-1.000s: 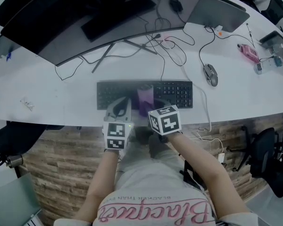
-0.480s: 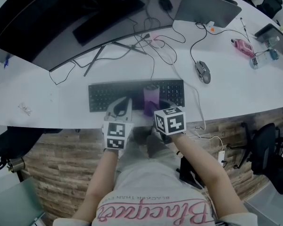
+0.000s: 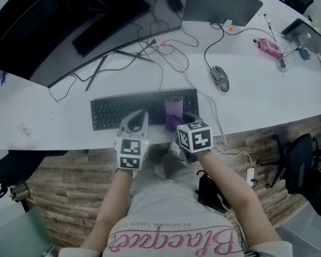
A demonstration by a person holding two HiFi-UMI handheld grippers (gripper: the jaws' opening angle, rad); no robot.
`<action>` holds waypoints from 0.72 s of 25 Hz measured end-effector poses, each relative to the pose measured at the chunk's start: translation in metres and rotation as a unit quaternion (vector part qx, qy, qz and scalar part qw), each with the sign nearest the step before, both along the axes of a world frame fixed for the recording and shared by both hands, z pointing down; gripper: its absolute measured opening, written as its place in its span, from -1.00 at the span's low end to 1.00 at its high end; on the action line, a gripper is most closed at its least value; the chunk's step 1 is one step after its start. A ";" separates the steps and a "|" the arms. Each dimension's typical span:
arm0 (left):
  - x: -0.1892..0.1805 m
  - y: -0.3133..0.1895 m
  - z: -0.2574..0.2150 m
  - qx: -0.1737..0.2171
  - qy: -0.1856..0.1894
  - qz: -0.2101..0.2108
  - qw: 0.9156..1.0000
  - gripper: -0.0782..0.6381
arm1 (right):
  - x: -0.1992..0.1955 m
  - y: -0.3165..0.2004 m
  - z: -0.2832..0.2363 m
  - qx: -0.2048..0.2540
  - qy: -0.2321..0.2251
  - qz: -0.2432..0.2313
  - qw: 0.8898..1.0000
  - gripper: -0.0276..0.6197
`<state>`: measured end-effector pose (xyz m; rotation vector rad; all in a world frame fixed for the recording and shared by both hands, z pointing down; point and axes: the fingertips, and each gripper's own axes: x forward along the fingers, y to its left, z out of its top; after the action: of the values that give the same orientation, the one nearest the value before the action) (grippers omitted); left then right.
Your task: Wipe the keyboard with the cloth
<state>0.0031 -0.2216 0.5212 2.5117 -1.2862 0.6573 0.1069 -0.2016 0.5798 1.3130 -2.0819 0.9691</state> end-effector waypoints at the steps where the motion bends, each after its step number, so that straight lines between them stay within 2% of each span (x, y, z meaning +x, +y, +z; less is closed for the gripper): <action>1: 0.004 0.001 0.001 -0.001 0.000 0.003 1.000 -0.77 | 0.005 0.000 0.000 0.000 0.000 0.003 1.000 -0.64; 7: 0.023 0.004 0.004 -0.008 0.004 0.018 1.000 -0.77 | 0.033 0.000 -0.001 0.003 0.008 0.019 1.000 -0.64; 12: 0.039 0.003 0.003 -0.008 0.010 0.027 1.000 -0.77 | 0.063 0.002 0.000 0.011 0.035 0.033 0.999 -0.63; 18: 0.053 0.002 -0.002 -0.003 0.017 0.035 0.999 -0.77 | 0.102 0.005 0.000 0.008 0.049 0.072 0.996 -0.64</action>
<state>0.0557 -0.2196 0.5195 2.5617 -1.1881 0.6286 0.2087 -0.1965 0.5797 1.5063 -1.9480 0.9291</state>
